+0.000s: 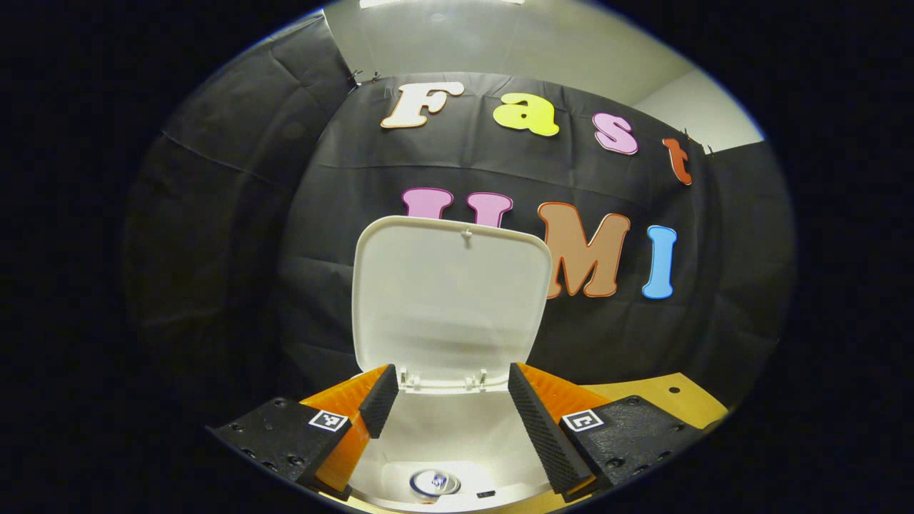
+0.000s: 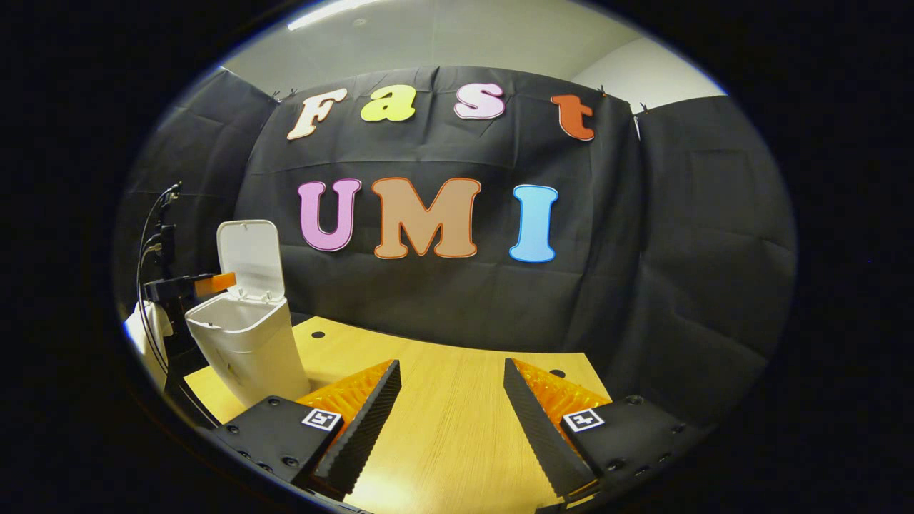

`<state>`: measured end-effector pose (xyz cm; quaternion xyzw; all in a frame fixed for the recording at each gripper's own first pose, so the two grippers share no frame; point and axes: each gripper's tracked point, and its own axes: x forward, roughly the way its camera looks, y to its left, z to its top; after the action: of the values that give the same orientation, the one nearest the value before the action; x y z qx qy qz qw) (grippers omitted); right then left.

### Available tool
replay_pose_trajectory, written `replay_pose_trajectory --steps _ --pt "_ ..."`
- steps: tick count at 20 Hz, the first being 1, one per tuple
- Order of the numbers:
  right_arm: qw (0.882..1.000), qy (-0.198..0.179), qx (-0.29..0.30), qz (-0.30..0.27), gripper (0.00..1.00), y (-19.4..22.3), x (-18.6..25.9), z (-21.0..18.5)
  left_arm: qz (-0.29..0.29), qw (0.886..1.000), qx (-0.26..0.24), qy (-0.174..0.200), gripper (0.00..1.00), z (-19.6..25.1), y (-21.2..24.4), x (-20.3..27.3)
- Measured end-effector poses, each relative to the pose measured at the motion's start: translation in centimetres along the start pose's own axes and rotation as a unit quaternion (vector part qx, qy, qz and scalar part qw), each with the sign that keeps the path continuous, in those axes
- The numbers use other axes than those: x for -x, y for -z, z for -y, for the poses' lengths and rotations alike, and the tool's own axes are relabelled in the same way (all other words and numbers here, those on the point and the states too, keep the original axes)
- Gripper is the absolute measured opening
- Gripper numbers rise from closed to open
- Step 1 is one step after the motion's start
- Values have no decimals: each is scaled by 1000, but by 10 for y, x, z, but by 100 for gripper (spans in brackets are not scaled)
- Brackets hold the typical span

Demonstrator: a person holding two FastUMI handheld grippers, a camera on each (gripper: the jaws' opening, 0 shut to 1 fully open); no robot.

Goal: Press the lid of the desktop garbage bin to open it, pick up the crumpled paper on the desktop and throw it into the bin, then pick up the pop can on the desktop and drop it into the bin, and finally close the garbage bin lid.

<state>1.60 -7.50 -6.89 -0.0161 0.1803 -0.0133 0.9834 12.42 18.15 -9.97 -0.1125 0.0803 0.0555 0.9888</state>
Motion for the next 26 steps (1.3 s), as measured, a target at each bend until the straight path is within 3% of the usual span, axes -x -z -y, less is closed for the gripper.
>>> replay_pose_trajectory --steps 4,7,8,9,11,13,16,20,21,23,26 --pt "1000 20 -14 1 96 3 7 16 22 1000 -5 -10 92 -6 -34 6" --pt "999 28 -31 -5 96 9 8 23 56 998 12 -3 91 2 -85 3" --pt "999 28 -35 -7 92 11 10 23 69 998 14 1 92 4 -104 -1" --pt "999 29 -36 -7 97 13 10 24 78 997 11 6 92 7 -121 -5" --pt "999 32 -30 -6 92 13 12 24 87 996 0 2 91 1 -146 -20" --pt "999 38 -23 -6 96 16 17 27 85 996 5 -3 91 -2 -162 -39" --pt "998 47 -28 -11 100 19 21 30 68 997 24 -6 92 -4 -164 -68" --pt "998 54 -31 -19 92 28 29 31 26 999 18 -34 91 -18 -136 -97" --pt "998 58 -30 -22 96 30 31 33 14 999 26 -37 91 -18 -128 -99" --pt "997 64 -30 -27 92 32 34 36 25 999 16 -39 92 -18 -131 -97" --pt "997 66 -34 -28 96 32 32 36 22 999 5 -40 94 -13 -126 -86"
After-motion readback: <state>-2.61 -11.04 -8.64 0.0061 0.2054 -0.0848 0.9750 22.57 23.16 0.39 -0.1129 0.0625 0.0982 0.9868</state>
